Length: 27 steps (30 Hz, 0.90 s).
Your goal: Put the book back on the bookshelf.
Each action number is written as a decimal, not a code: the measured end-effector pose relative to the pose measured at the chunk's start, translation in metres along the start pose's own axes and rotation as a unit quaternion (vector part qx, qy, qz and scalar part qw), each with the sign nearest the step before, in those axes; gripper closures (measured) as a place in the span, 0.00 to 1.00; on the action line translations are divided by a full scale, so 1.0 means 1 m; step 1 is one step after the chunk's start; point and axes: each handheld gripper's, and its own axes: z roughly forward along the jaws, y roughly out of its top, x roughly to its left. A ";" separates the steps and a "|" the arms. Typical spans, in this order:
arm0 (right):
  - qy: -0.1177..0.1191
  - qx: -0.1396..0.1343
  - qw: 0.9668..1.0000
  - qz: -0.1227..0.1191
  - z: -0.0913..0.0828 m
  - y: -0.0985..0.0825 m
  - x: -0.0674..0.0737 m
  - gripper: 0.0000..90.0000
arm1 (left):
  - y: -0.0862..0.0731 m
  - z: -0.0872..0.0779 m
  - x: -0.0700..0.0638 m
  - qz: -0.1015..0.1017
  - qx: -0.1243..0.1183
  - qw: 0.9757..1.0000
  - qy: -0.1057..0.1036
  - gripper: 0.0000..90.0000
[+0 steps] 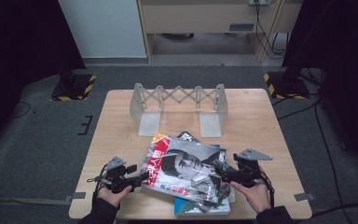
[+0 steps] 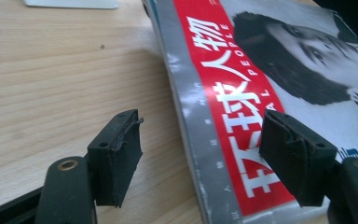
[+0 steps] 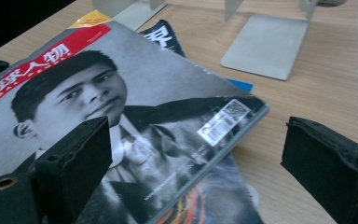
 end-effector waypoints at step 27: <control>0.044 0.024 0.999 0.001 0.020 -0.015 0.007 0.10 | 0.004 0.000 0.004 -0.069 -0.038 0.990 -0.118 0.42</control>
